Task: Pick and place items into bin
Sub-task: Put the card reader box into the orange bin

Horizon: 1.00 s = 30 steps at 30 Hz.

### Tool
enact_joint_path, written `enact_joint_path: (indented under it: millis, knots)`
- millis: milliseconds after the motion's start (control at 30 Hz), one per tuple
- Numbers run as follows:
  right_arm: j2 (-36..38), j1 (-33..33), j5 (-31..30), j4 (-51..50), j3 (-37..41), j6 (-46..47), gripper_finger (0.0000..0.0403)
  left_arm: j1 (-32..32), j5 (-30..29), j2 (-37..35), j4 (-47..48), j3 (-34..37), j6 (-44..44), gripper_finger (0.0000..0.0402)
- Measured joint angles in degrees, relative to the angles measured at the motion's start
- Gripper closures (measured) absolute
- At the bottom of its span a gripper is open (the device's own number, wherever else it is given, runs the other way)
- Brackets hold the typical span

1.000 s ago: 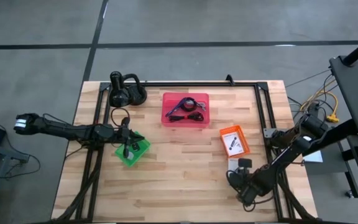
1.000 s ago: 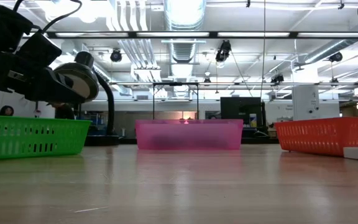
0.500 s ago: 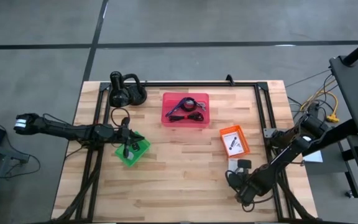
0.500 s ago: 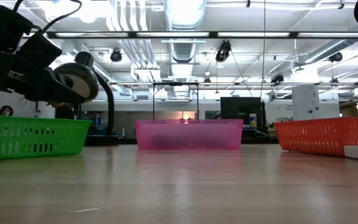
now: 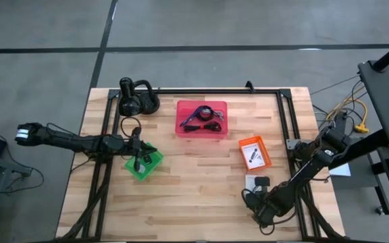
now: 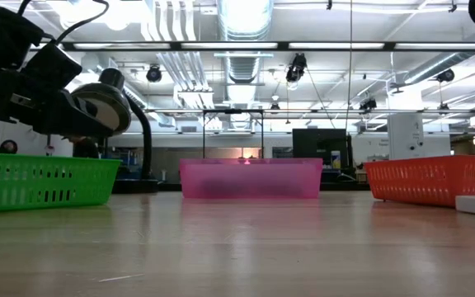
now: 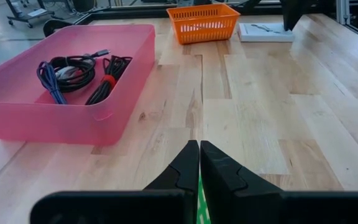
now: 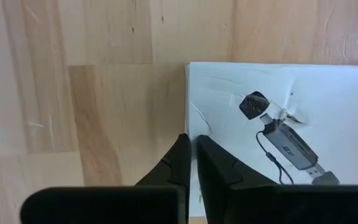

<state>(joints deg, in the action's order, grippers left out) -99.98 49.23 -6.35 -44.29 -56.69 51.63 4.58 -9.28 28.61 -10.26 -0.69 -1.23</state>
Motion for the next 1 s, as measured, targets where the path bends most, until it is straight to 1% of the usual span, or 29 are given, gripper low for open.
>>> enact_joint_path:
  millis: [267, 500, 567, 633, 700, 833, 1000]
  knots:
    - [-0.05, 0.04, 0.46, -2.87, -2.73, -1.16, 0.0397, 0.0, 0.0, -0.02, -0.03, -0.02, 0.0, 0.0402]
    - [0.01, 0.02, -0.5, -5.78, -5.91, -2.79, 0.0396, 0.0, 0.0, 0.03, -0.04, -0.02, -0.02, 0.0402]
    - [0.01, 0.0, -1.27, -7.3, -6.39, -2.43, 0.0396, 0.0, 0.01, 0.03, -0.03, -0.02, 0.0, 0.0402]
    - [0.06, 0.02, -3.32, -9.13, -6.71, -1.34, 0.0395, 0.0, 0.0, 0.01, -0.02, -0.02, 0.0, 0.0402]
    - [0.1, 0.0, -4.42, -9.02, -6.8, -1.01, 0.0392, 0.0, 0.0, -0.03, -0.04, -0.02, 0.0, 0.0402]
    - [0.12, 0.04, -4.39, -6.75, -6.44, -1.44, 0.0361, 0.0, 0.0, -0.03, -0.04, -0.02, -0.02, 0.0402]
    - [0.17, 0.08, -4.15, -6.34, -5.95, 0.25, 0.0292, 0.0, 0.0, -0.03, -0.04, -0.02, 0.0, 0.0402]
